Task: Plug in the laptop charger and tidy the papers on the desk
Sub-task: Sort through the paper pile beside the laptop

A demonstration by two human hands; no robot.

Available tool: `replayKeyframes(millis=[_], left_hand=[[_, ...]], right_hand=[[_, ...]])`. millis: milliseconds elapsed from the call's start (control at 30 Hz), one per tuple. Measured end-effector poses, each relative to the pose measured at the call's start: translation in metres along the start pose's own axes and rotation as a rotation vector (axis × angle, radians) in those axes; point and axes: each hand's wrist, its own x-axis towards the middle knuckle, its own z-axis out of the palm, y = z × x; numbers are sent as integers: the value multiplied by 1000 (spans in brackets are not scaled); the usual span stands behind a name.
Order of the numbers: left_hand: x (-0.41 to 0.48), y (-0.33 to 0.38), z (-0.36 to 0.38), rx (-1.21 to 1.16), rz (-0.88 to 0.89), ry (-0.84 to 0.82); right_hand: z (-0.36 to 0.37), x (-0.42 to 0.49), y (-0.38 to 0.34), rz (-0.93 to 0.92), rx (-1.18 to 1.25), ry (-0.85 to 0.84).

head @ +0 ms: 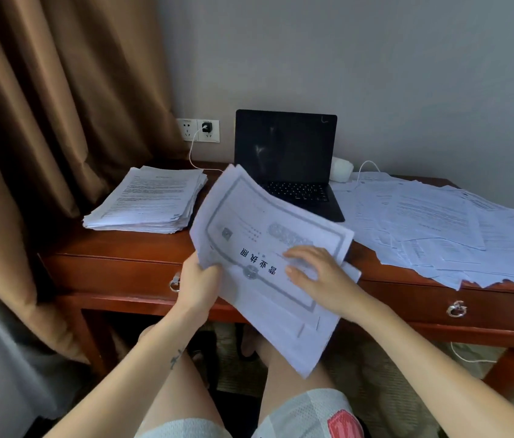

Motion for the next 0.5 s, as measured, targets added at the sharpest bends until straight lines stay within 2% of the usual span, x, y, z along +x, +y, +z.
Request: replayKeyframes(millis=[167, 300, 400, 500], left_hand=[[26, 30, 1, 81, 49, -124], [43, 31, 6, -12, 68, -52], [55, 26, 9, -61, 88, 21], [61, 22, 15, -6, 140, 2]], right_hand=[[-32, 56, 8, 179, 45, 175], [-35, 72, 18, 371, 388, 127], [-30, 68, 29, 428, 563, 171], [-27, 62, 31, 451, 653, 96]])
